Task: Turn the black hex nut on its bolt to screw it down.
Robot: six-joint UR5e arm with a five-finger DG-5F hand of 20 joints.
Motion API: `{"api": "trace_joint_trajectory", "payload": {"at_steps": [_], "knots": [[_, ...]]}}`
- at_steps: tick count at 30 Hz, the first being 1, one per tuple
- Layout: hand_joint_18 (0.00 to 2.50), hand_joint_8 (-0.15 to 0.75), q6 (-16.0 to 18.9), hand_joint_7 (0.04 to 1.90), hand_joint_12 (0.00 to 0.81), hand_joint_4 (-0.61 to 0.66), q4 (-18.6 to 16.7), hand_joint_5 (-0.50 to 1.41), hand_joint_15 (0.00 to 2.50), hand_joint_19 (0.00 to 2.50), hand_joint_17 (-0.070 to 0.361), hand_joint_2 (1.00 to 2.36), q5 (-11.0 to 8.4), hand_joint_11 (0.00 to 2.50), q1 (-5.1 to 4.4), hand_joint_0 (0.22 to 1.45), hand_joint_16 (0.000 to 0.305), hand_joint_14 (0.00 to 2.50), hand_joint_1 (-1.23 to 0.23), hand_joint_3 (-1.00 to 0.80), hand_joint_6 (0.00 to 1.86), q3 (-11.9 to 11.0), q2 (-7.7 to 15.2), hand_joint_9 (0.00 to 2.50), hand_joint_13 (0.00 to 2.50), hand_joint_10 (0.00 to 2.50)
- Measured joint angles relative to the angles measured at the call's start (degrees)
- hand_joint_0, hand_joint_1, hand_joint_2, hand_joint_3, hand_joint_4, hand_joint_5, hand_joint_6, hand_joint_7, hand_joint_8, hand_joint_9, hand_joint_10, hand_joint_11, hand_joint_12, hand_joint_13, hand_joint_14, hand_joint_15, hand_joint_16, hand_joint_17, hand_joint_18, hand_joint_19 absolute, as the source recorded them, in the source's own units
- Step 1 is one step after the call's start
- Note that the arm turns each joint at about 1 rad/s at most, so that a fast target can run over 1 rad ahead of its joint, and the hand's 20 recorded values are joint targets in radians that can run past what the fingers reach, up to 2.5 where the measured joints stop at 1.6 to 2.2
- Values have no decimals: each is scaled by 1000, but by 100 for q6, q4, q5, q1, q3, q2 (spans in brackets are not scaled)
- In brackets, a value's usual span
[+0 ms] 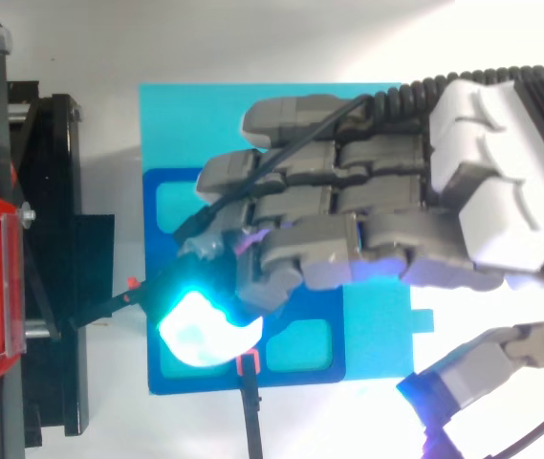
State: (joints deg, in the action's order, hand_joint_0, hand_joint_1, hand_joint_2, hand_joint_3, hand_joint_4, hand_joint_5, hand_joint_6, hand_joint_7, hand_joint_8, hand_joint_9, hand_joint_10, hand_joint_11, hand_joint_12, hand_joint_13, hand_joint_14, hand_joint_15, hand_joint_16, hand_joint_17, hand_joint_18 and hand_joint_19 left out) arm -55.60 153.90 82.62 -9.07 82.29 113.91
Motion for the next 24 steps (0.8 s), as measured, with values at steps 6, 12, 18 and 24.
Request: {"api": "trace_joint_trajectory", "payload": {"at_steps": [6, 12, 18, 24], "knots": [[212, 293, -650, 881, 301, 202, 5, -167, 51, 0, 78, 1000, -2, 281, -107, 529, 35, 2, -539, -498, 502, -3, 177, 553, 372, 6], [198, 289, -817, 948, 301, 216, -68, -165, 48, 0, 78, 1000, 50, 285, -169, 527, 35, 2, -536, -499, 502, -36, 415, 540, 364, 6], [194, 291, -1147, 948, 302, 219, -129, -165, 48, 0, 78, 1000, 83, 298, -210, 525, 35, 0, -532, -500, 502, -77, 462, 534, 362, 6], [189, 292, -1812, 941, 304, 215, -279, -165, 51, 0, 79, 1000, 148, 295, -244, 521, 35, 0, -501, -500, 501, -80, 515, 536, 362, 6]]}}
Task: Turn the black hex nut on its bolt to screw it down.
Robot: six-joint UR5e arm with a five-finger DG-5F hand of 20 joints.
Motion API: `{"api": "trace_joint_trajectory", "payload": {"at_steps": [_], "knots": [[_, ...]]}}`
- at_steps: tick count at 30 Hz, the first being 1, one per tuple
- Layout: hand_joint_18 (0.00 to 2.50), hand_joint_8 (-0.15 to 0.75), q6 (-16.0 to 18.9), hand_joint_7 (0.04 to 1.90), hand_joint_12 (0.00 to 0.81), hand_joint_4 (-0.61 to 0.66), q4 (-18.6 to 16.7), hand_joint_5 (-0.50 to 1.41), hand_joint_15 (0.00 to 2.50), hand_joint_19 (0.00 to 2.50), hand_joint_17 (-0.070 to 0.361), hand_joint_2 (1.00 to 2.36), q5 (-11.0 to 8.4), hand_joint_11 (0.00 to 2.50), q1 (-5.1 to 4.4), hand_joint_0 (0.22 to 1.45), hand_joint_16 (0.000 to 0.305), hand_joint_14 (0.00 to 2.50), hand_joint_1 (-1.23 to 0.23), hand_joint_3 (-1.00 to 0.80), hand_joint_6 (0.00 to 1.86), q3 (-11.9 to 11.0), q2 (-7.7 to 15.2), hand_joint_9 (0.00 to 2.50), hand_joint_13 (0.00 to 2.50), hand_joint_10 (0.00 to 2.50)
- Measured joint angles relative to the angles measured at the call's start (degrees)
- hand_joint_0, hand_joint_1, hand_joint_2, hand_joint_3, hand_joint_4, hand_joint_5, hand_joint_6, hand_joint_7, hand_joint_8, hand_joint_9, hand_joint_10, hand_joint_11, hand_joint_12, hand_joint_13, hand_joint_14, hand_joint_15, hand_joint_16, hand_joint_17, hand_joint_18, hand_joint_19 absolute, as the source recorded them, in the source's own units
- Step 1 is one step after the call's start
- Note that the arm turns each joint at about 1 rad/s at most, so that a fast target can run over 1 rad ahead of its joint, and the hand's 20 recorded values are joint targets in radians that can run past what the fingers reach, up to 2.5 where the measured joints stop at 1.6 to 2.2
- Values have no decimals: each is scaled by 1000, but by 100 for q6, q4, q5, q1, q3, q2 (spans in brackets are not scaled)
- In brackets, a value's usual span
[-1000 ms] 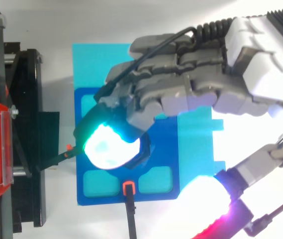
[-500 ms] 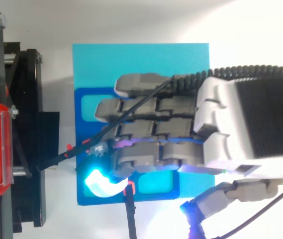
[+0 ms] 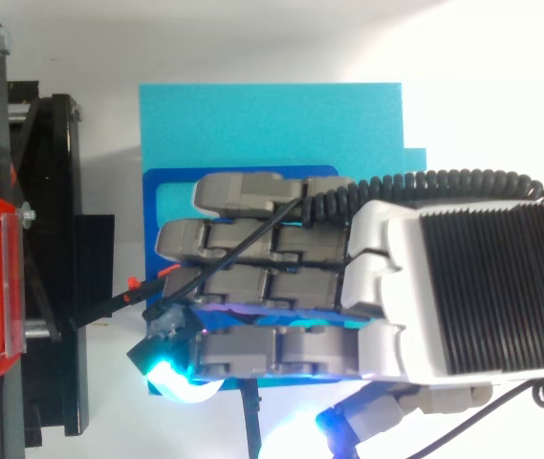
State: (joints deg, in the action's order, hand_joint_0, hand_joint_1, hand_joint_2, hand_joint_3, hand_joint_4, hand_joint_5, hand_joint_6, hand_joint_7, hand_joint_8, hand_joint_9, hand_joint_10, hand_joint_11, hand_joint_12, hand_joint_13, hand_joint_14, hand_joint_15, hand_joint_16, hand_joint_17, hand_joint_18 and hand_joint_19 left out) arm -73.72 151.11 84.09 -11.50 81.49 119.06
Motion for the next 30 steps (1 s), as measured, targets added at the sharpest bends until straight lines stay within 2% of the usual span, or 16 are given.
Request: {"api": "trace_joint_trajectory", "payload": {"at_steps": [3, 7, 16, 30], "knots": [[184, 292, -208, 938, 306, 215, -38, -164, 53, 0, 79, 1000, 33, 295, -13, 518, 35, 2, -472, -500, 501, -1, 67, 534, 360, 6], [182, 293, -293, 944, 305, 218, -72, -161, 53, 0, 79, 1000, 94, 292, -18, 519, 35, 0, -449, -500, 502, -1, 149, 534, 357, 6], [189, 295, -601, 1024, 306, 228, -81, -153, 52, 0, 79, 1000, 148, 313, -42, 521, 35, 0, -447, -500, 501, -1, 177, 544, 364, 6], [221, 294, -640, 1027, 304, 231, -181, -148, 65, 11, 79, 1000, 193, 343, -63, 526, 35, 2, -461, -500, 501, -86, 426, 592, 400, 8]]}}
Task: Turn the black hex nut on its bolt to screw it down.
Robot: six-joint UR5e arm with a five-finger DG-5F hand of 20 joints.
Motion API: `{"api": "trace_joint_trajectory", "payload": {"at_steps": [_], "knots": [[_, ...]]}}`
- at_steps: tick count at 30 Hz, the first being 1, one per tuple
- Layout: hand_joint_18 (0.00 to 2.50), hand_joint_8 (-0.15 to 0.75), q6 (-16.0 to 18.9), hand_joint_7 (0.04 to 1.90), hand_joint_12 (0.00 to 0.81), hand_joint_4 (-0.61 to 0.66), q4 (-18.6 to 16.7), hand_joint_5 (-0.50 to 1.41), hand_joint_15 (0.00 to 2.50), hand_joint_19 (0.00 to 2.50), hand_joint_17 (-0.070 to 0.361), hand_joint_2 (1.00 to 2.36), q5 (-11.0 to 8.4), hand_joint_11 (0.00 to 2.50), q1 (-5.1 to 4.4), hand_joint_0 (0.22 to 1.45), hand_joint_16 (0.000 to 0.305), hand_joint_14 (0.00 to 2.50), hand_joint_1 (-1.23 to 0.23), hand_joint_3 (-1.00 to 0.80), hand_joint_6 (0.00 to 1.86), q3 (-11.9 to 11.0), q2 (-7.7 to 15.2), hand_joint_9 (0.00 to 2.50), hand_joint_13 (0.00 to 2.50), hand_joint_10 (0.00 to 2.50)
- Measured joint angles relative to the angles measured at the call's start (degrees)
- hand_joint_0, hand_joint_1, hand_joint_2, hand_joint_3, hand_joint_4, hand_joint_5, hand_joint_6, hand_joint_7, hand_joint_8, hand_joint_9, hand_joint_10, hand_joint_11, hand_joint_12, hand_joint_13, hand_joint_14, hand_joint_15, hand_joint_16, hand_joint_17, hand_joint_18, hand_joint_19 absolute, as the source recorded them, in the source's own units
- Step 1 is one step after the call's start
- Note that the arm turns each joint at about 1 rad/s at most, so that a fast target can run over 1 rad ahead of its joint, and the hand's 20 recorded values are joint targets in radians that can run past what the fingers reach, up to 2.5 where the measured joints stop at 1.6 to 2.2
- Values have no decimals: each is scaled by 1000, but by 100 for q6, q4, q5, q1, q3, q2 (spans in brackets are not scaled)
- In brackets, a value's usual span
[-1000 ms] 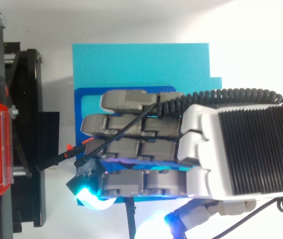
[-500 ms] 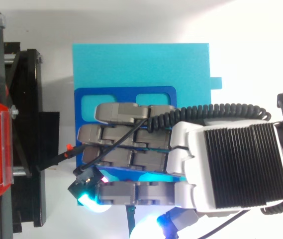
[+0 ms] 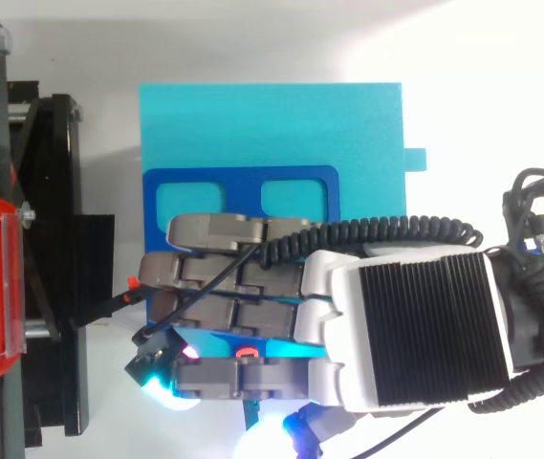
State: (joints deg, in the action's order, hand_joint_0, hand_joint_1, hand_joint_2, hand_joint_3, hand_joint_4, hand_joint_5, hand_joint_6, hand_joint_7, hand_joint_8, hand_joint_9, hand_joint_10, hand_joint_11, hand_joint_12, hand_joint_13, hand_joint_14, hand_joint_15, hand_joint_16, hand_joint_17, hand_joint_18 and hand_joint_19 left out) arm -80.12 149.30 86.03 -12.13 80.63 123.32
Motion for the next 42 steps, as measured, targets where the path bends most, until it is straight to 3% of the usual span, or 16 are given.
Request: {"api": "trace_joint_trajectory", "payload": {"at_steps": [7, 28, 42], "knots": [[225, 295, -19, 1020, 306, 227, -29, -147, 69, 17, 80, 1000, 90, 342, 16, 526, 36, 3, -462, -500, 501, -14, 36, 596, 407, 7], [239, 293, -100, 1006, 310, 223, -58, -150, 75, 25, 81, 1000, 471, 335, 216, 527, 36, 3, -462, -500, 501, -12, 193, 585, 419, 7], [249, 291, -101, 1010, 311, 219, -88, -155, 84, 44, 81, 1000, 624, 338, 262, 528, 36, 3, -466, -500, 501, -84, 194, 575, 426, 7]]}}
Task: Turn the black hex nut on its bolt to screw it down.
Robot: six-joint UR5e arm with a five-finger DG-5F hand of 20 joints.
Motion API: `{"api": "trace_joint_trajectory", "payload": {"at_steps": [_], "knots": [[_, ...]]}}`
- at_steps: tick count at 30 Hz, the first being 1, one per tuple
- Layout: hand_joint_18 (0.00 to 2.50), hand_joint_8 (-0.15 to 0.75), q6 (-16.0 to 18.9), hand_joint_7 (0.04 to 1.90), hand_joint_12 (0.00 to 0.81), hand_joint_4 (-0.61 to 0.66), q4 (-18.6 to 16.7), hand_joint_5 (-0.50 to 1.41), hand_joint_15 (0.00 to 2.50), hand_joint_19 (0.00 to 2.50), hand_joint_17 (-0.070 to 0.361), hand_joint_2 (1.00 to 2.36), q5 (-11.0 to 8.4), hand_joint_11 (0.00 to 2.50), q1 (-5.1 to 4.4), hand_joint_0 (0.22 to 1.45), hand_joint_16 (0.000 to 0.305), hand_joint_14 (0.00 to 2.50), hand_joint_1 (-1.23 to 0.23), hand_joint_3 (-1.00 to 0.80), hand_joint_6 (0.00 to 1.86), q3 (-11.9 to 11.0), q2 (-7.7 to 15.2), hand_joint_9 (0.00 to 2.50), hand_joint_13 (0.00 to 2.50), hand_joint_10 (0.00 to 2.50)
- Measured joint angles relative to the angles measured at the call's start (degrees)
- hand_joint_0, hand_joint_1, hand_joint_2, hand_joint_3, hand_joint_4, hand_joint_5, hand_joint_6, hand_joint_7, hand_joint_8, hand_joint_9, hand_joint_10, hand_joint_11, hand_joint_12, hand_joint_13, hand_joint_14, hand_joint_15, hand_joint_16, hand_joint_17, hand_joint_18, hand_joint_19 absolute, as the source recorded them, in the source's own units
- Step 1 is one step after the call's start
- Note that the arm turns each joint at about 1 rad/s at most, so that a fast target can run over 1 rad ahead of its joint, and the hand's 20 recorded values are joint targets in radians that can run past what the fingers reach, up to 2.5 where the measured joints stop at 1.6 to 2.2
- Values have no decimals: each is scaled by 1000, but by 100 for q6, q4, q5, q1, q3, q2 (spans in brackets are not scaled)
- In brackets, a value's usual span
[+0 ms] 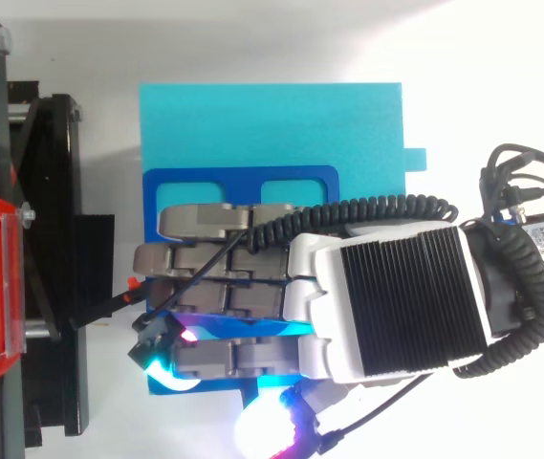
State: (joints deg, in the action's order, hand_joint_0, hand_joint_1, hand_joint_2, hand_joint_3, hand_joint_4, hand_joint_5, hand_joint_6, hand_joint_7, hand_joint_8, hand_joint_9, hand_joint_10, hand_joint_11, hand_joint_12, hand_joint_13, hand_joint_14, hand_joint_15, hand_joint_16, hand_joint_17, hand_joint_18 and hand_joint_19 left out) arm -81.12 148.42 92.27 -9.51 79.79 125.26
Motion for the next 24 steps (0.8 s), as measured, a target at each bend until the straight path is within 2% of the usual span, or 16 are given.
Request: {"api": "trace_joint_trajectory", "payload": {"at_steps": [9, 24], "knots": [[259, 290, 0, 1019, 312, 220, 123, -155, 93, 50, 83, 1000, 59, 339, 40, 528, 37, 3, -468, -500, 501, -117, 1, 576, 434, 7], [265, 291, 0, 1084, 314, 231, 194, -150, 95, 54, 83, 1000, 418, 350, 215, 529, 37, 2, -468, -500, 500, -133, -1, 569, 440, 9]]}}
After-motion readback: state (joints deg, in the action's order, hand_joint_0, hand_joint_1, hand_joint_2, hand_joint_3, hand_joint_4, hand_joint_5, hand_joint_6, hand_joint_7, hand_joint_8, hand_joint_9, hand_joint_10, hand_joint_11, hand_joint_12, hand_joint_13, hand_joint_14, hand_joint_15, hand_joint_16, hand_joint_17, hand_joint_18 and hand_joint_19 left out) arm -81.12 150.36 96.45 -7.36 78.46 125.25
